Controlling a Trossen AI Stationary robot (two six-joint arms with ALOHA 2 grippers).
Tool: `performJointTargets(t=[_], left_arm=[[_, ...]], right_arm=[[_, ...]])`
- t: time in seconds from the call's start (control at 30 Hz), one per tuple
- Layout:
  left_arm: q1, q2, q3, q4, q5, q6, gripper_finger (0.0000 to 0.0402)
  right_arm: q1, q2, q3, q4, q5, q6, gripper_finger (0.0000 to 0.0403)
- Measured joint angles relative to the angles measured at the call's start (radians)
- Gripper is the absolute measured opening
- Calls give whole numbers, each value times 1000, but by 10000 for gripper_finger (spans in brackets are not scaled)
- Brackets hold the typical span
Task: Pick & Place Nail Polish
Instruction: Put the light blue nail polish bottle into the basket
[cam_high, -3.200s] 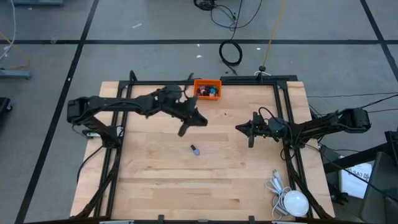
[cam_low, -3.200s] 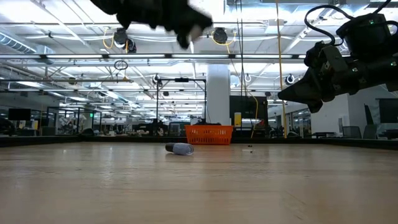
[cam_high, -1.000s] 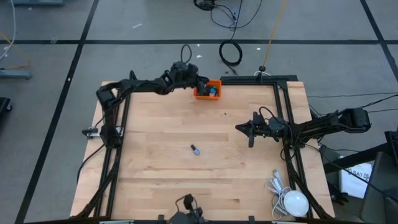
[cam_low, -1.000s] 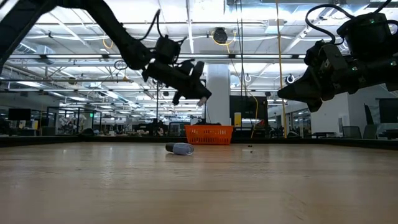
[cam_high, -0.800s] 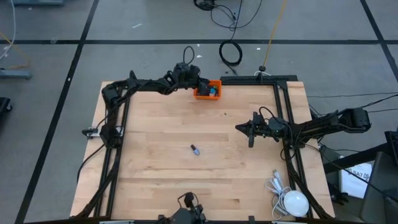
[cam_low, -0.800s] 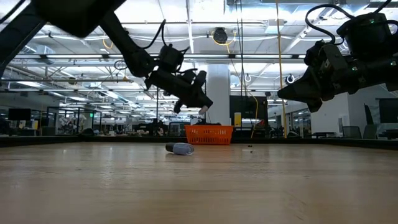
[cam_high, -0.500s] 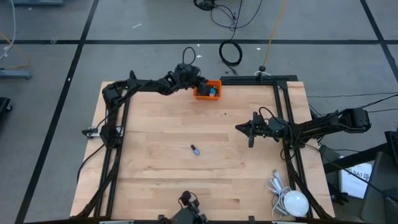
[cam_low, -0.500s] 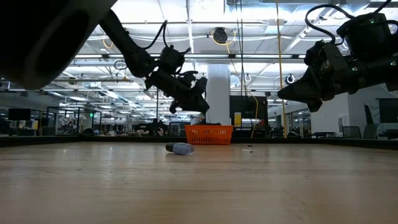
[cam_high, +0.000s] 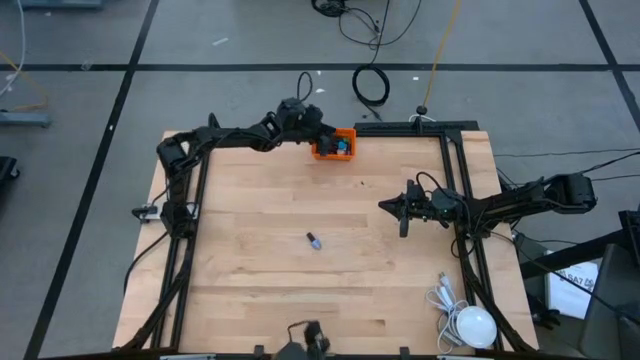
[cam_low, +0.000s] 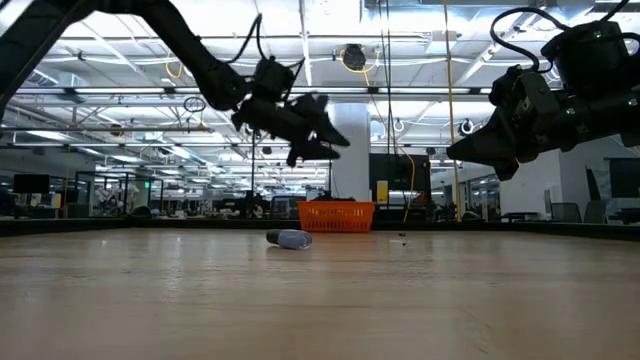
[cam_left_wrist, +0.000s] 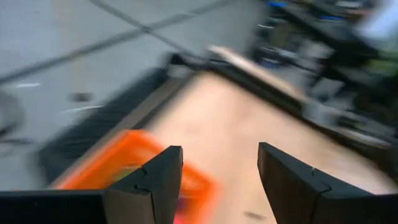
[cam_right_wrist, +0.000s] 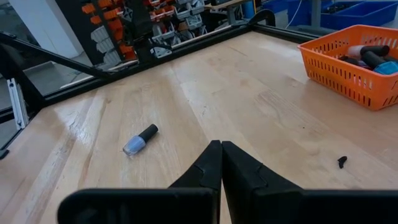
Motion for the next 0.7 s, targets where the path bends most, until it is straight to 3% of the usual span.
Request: performJointTargets(t=[0.1, 0.2, 0.4, 0.53, 0.7], left_arm=[[-20, -48, 0, -58, 192, 38, 206], [-65, -109, 0, -161, 313, 85, 207], [-220, -213, 0, -494, 358, 318, 207], [-354, -247, 0, -736, 266, 556, 207], [-514, -230, 0, -918, -35, 755, 207]], right_arm=[[0, 0, 0, 0, 0, 0, 0], [0, 0, 0, 0, 0, 0, 0], [0, 0, 0, 0, 0, 0, 0], [0, 0, 0, 1, 0, 1, 0], [0, 0, 0, 0, 0, 3, 0]])
